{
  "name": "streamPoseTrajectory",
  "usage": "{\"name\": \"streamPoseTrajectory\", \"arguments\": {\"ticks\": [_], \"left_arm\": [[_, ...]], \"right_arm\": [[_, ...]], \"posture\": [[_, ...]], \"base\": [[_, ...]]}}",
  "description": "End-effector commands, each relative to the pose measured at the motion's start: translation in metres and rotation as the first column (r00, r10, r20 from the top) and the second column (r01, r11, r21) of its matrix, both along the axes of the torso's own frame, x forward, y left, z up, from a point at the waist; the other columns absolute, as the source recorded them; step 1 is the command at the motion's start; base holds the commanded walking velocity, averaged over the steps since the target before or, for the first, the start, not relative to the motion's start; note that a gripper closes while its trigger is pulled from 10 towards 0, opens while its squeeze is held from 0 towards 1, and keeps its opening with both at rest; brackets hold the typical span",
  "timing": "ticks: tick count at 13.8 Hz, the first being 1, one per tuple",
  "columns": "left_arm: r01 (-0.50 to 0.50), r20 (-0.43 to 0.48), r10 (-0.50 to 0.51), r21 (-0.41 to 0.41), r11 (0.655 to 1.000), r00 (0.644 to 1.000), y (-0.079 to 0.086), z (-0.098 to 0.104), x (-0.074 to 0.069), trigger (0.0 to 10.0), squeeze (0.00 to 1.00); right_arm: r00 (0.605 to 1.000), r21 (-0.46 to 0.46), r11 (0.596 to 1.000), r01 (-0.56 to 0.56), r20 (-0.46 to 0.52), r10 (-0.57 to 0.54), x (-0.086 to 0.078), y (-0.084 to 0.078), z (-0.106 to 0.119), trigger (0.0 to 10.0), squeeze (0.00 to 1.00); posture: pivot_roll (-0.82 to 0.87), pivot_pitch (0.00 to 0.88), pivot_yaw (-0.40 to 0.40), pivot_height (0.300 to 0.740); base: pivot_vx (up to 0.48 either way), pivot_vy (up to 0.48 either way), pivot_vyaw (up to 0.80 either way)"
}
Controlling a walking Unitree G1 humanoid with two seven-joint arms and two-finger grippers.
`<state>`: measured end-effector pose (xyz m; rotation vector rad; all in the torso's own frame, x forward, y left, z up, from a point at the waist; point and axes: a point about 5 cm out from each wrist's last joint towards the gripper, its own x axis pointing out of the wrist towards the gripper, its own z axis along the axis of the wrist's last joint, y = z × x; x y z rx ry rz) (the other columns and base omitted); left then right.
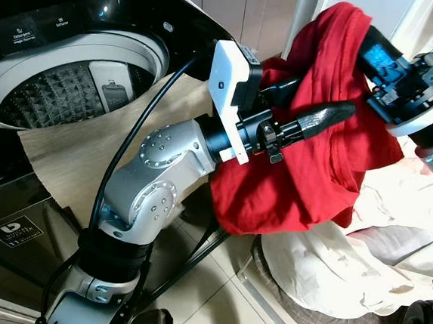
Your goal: Clothes washing
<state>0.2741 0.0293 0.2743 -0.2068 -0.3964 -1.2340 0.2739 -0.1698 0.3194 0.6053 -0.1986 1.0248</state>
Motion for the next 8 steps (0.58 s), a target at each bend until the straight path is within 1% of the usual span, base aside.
{"name": "streamPoseTrajectory", "arguments": {"ticks": [1, 5, 8], "left_arm": [[0.025, 0.012, -0.025, -0.007, 1.000, 1.000, -0.0017, 0.0018, -0.0032, 0.0, 0.00], [0.040, 0.017, -0.040, -0.016, 0.999, 0.999, 0.0010, 0.0027, -0.0043, 0.0, 0.00], [0.024, 0.017, -0.024, -0.022, 0.999, 1.000, 0.0039, 0.0028, -0.0027, 0.0, 0.00]], "right_arm": [[0.999, -0.006, 1.000, -0.027, 0.022, 0.027, -0.0061, 0.0037, 0.0017, 0.0, 0.00], [0.999, -0.022, 0.999, -0.034, 0.030, 0.035, -0.0072, 0.0053, 0.0020, 0.0, 0.00], [0.999, -0.035, 0.999, -0.033, 0.033, 0.034, -0.0075, 0.0063, 0.0009, 0.0, 0.00]], "posture": [[-0.06, 0.066, 0.000, 0.740], [-0.06, 0.053, -0.001, 0.740], [-0.07, 0.042, -0.001, 0.740]], "base": [[0.000, 0.000, 0.00], [0.000, 0.000, 0.00], [0.000, 0.000, 0.00]]}}
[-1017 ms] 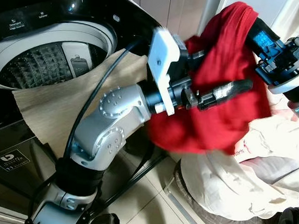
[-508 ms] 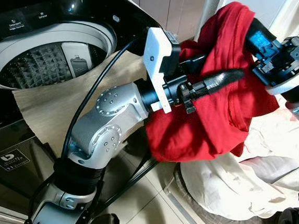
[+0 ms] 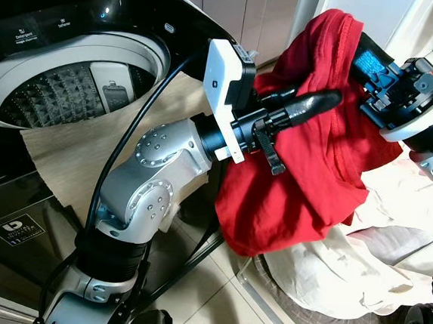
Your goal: Clothes washing
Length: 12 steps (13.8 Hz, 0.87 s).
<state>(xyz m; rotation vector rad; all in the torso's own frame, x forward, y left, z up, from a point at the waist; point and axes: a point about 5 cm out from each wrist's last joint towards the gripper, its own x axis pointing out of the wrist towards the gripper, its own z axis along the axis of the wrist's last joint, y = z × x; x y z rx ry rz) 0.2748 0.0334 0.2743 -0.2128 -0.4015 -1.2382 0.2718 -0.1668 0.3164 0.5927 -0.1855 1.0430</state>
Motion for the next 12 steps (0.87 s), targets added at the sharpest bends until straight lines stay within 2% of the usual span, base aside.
{"name": "streamPoseTrajectory", "arguments": {"ticks": [1, 2, 3, 4, 5, 6, 7, 8, 9, 10, 11, 12], "left_arm": [[-0.020, 0.014, 0.020, -0.031, 0.999, 1.000, 0.003, 0.005, 0.001, 0.0, 0.00], [-0.049, 0.011, 0.049, -0.043, 0.998, 0.999, 0.005, 0.007, 0.005, 0.0, 0.00], [-0.177, 0.026, 0.180, -0.085, 0.980, 0.983, 0.017, 0.018, 0.021, 0.0, 0.00], [-0.254, 0.040, 0.260, -0.114, 0.960, 0.965, 0.026, 0.026, 0.030, 0.0, 0.00], [-0.356, 0.068, 0.367, -0.134, 0.925, 0.928, 0.040, 0.038, 0.043, 0.0, 0.00], [-0.550, 0.132, 0.571, -0.169, 0.818, 0.810, 0.072, 0.064, 0.066, 0.0, 0.00], [-0.684, 0.182, 0.717, -0.217, 0.696, 0.672, 0.104, 0.091, 0.080, 0.0, 0.00], [-0.810, 0.282, 0.849, -0.277, 0.517, 0.446, 0.139, 0.126, 0.088, 0.0, 0.00], [-0.863, 0.366, 0.896, -0.336, 0.378, 0.250, 0.159, 0.152, 0.085, 0.0, 0.00], [-0.885, 0.423, 0.902, -0.384, 0.261, 0.082, 0.173, 0.173, 0.082, 0.0, 0.00], [-0.944, 0.510, 0.860, -0.287, 0.162, -0.007, 0.180, 0.166, 0.097, 0.0, 0.00], [-0.985, 0.503, 0.863, -0.115, 0.128, 0.054, 0.183, 0.145, 0.114, 0.0, 0.00]], "right_arm": [[0.999, -0.023, 1.000, -0.006, 0.032, 0.007, -0.005, 0.003, 0.003, 3.9, 0.79], [1.000, -0.022, 1.000, -0.007, 0.019, 0.008, -0.005, 0.003, 0.003, 7.5, 1.00], [0.999, -0.010, 0.999, -0.038, 0.036, 0.039, -0.008, 0.004, 0.005, 10.0, 1.00], [0.999, -0.018, 0.999, -0.029, 0.040, 0.030, -0.008, 0.003, 0.005, 10.0, 1.00], [0.999, -0.042, 0.999, 0.009, 0.042, -0.007, -0.006, 0.002, 0.004, 10.0, 1.00], [0.998, -0.064, 0.997, 0.047, 0.040, -0.045, -0.003, 0.000, 0.002, 10.0, 0.00], [0.998, -0.068, 0.997, 0.048, 0.045, -0.045, -0.004, 0.001, 0.002, 10.0, 0.00], [0.998, -0.087, 0.996, 0.036, 0.063, -0.031, -0.007, 0.005, 0.002, 10.0, 0.00], [0.997, -0.109, 0.993, 0.033, 0.070, -0.026, -0.008, 0.007, 0.002, 10.0, 0.00], [0.997, -0.135, 0.990, 0.036, 0.077, -0.026, -0.008, 0.009, 0.000, 10.0, 0.00], [0.997, -0.192, 0.981, 0.034, 0.080, -0.019, -0.011, 0.015, -0.006, 10.0, 0.00], [0.997, -0.201, 0.979, 0.029, 0.073, -0.015, -0.011, 0.018, -0.009, 10.0, 0.00]], "posture": [[-0.07, 0.041, -0.001, 0.740], [-0.07, 0.040, -0.001, 0.740], [-0.06, 0.042, -0.001, 0.740], [-0.06, 0.042, -0.002, 0.740], [-0.06, 0.042, -0.001, 0.740], [-0.06, 0.044, -0.003, 0.740], [-0.06, 0.046, -0.005, 0.740], [-0.06, 0.045, -0.005, 0.740], [-0.06, 0.048, -0.003, 0.740], [-0.06, 0.050, -0.003, 0.740], [-0.06, 0.050, -0.006, 0.740], [-0.06, 0.052, -0.006, 0.740]], "base": [[0.000, 0.000, 0.00], [0.000, 0.000, 0.00], [0.000, 0.000, 0.00], [0.000, 0.000, 0.00], [0.000, 0.000, 0.00], [0.000, 0.000, 0.00], [0.000, 0.000, 0.00], [0.000, 0.000, 0.00], [0.000, 0.000, 0.00], [0.000, 0.000, 0.00], [0.000, 0.000, 0.00], [0.000, 0.000, 0.00]]}}
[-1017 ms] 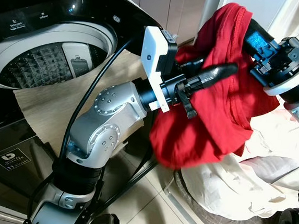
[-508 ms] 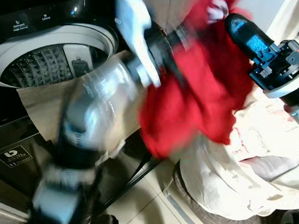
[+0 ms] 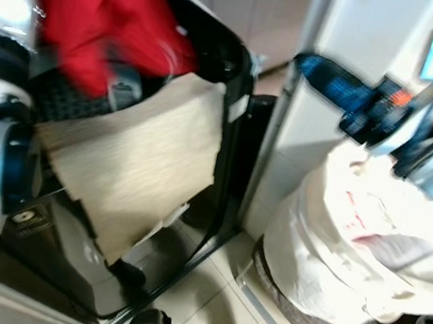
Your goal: Clothes washing
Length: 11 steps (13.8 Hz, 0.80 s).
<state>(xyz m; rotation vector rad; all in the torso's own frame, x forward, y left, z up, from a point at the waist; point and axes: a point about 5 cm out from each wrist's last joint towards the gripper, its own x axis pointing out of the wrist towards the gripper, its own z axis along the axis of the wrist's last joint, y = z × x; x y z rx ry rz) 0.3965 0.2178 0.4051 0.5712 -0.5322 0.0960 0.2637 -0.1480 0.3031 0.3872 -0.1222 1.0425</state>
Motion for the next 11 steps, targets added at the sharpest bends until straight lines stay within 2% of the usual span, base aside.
{"name": "streamPoseTrajectory", "arguments": {"ticks": [1, 2, 3, 4, 7, 11], "left_arm": [[-0.031, -0.177, 0.037, 0.035, 0.999, 0.983, 0.002, -0.028, 0.011, 10.0, 0.00], [-0.048, -0.445, 0.051, 0.019, 0.999, 0.894, 0.008, -0.081, 0.022, 10.0, 0.00], [-0.081, -0.545, 0.070, 0.003, 0.997, 0.836, 0.014, -0.102, 0.023, 10.0, 0.27], [-0.095, -0.624, 0.089, 0.023, 0.995, 0.776, 0.020, -0.117, 0.021, 10.0, 1.00], [-0.124, -0.694, 0.144, 0.080, 0.989, 0.706, 0.030, -0.124, 0.018, 10.0, 1.00], [-0.144, -0.678, 0.166, 0.089, 0.986, 0.716, 0.038, -0.110, 0.016, 10.0, 1.00]], "right_arm": [[1.000, -0.025, 1.000, -0.005, 0.019, 0.006, -0.004, 0.002, 0.001, 10.0, 0.00], [1.000, -0.102, 0.995, -0.004, -0.006, 0.004, -0.005, 0.007, -0.011, 10.0, 0.00], [1.000, -0.147, 0.989, 0.000, -0.014, -0.002, -0.005, 0.008, -0.019, 10.0, 0.00], [1.000, -0.174, 0.985, 0.002, -0.025, -0.006, -0.007, 0.010, -0.024, 10.0, 0.00], [0.998, -0.234, 0.972, 0.026, -0.044, -0.037, -0.007, 0.008, -0.033, 10.0, 0.00], [0.993, -0.260, 0.961, 0.091, -0.052, -0.108, 0.000, 0.001, -0.039, 10.0, 0.00]], "posture": [[-0.06, 0.052, -0.008, 0.740], [-0.07, 0.053, -0.006, 0.740], [-0.07, 0.054, -0.005, 0.740], [-0.07, 0.055, -0.005, 0.740], [-0.07, 0.057, -0.006, 0.740], [-0.07, 0.055, -0.010, 0.740]], "base": [[0.000, 0.000, 0.00], [0.000, 0.000, 0.00], [0.000, 0.000, 0.00], [0.000, 0.000, 0.00], [0.000, 0.000, 0.00], [0.000, 0.000, 0.00]]}}
